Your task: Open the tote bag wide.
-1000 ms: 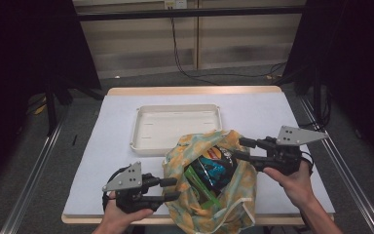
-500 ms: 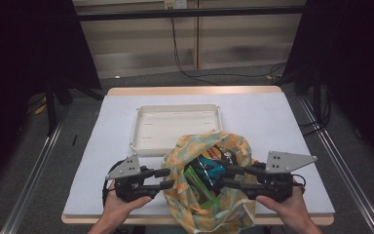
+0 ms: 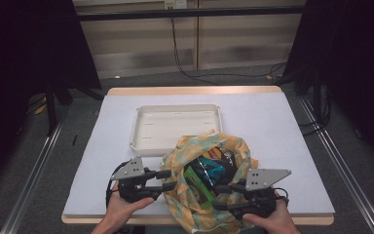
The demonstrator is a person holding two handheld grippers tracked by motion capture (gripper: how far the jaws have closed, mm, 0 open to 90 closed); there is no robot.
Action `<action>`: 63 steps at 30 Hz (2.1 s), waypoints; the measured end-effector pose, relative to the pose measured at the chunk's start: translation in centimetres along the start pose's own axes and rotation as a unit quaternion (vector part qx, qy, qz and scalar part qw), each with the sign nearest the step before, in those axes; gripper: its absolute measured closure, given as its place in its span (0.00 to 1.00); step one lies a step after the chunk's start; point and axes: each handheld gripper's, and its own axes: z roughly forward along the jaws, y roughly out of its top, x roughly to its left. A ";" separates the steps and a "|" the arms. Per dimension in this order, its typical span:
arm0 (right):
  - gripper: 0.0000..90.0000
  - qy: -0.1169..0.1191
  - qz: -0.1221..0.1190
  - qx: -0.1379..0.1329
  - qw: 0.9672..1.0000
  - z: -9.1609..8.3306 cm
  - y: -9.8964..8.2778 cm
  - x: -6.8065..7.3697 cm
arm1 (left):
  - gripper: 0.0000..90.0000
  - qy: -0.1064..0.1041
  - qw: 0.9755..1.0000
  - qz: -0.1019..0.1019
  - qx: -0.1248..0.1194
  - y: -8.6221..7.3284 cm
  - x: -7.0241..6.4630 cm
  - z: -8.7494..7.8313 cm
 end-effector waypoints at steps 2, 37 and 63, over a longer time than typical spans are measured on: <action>0.55 0.005 -0.003 0.002 1.000 0.4 0.0 0.1 | 0.64 -0.002 1.000 0.000 -0.002 0.0 0.0 0.1; 0.91 -0.052 -0.016 -0.046 0.997 -1.4 2.2 -0.7 | 0.62 -0.001 1.000 -0.006 0.000 -0.2 0.0 -0.4; 1.00 -0.058 -0.060 -0.097 0.992 -4.4 5.7 -0.3 | 0.61 0.001 1.000 -0.015 -0.001 -0.3 0.0 -0.5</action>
